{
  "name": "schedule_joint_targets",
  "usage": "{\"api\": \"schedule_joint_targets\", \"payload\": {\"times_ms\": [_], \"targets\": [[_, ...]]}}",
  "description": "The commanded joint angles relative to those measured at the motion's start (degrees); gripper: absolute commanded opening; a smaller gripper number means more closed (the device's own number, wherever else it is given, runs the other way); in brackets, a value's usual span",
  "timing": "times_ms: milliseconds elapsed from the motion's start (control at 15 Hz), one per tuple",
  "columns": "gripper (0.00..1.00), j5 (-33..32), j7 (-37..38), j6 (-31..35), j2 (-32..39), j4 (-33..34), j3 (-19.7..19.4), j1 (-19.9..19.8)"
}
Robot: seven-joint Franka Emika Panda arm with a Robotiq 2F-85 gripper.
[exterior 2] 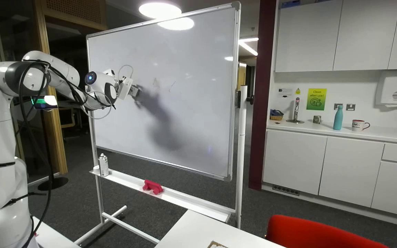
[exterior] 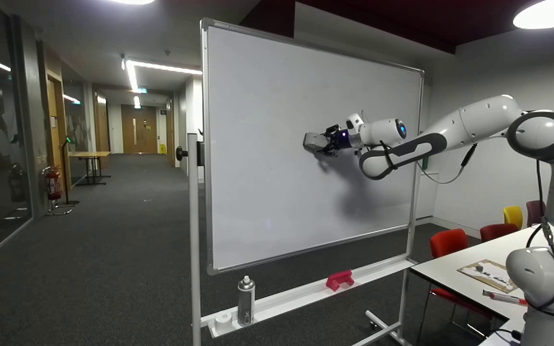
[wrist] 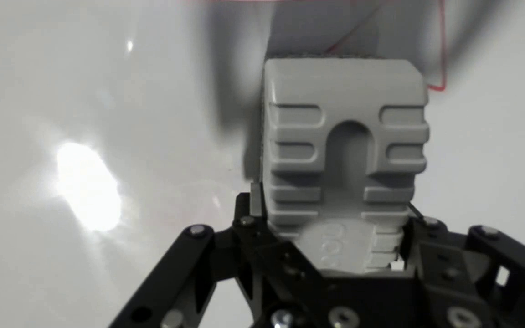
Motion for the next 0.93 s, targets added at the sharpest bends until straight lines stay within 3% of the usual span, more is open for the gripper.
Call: {"api": "schedule_joint_targets", "payload": {"times_ms": [0,533,867], "targets": [[0.35,1.6,-4.4,-0.7,0.4,-4.6,-1.1,0.0],[0.35,2.3,-3.5,-1.1,0.1,-4.1,-0.6,0.0],[0.35,7.8,-0.2,1.7,2.9,-4.9,0.0,0.2]]}}
